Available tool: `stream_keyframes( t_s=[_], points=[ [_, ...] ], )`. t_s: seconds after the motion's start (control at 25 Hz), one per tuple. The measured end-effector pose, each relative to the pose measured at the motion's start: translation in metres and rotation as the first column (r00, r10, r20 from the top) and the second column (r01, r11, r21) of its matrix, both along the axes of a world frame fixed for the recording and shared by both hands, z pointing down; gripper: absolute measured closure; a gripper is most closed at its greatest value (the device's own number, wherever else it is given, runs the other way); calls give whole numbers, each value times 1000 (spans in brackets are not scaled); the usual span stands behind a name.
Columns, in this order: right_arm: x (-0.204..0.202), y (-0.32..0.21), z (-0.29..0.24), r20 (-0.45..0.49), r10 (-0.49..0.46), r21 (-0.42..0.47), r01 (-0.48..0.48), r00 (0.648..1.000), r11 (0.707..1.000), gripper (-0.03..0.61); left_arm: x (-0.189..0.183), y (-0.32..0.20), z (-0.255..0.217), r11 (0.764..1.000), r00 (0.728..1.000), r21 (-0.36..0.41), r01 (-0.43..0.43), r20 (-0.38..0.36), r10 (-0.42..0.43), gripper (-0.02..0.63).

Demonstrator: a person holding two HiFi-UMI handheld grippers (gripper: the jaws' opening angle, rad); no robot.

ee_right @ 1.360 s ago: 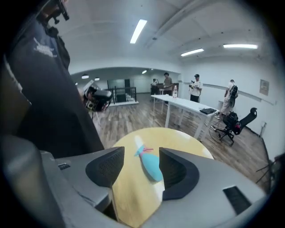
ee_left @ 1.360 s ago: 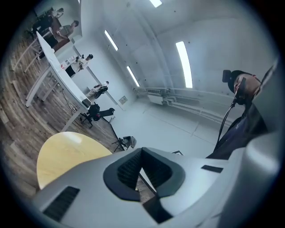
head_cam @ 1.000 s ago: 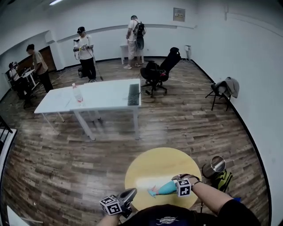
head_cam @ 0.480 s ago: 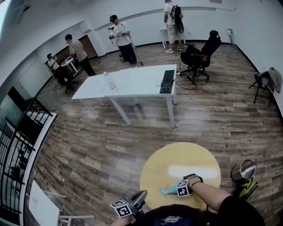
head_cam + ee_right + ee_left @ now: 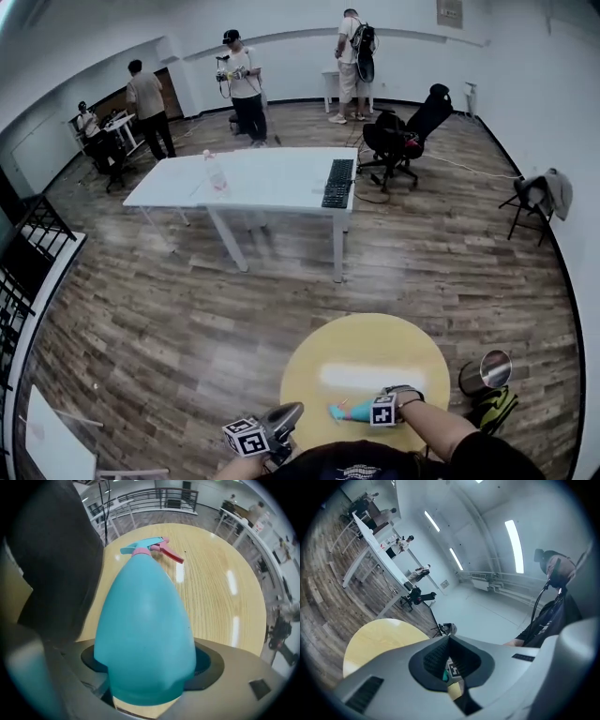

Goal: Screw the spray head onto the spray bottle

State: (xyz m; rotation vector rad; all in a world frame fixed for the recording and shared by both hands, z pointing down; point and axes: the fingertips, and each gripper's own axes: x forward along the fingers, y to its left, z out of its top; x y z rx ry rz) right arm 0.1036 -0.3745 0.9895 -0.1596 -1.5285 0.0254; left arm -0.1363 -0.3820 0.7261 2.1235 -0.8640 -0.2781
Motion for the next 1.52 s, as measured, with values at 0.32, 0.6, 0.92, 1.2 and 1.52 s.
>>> stream_keyframes(
  t_s=[0.32, 0.6, 0.92, 1.2, 1.52],
  points=[
    [-4, -32, -148, 421, 374, 113, -457, 826, 882, 152, 16, -35, -28, 983, 983, 46, -176, -40, 178, 602],
    [8, -35, -285, 491, 172, 385, -390, 854, 837, 152, 120, -33, -116, 889, 883, 53, -455, -107, 458, 295],
    [-11, -7, -321, 497, 10, 460, -272, 868, 845, 153, 160, 0, -159, 851, 870, 190, -490, 168, 464, 469],
    [-17, 20, -313, 530, -41, 400, -208, 847, 893, 155, 164, 40, -153, 715, 724, 269, -645, 512, 461, 446],
    [-34, 15, -323, 659, 66, 274, -322, 749, 906, 156, 120, 12, -159, 911, 921, 138, -388, 58, 384, 337]
  ],
)
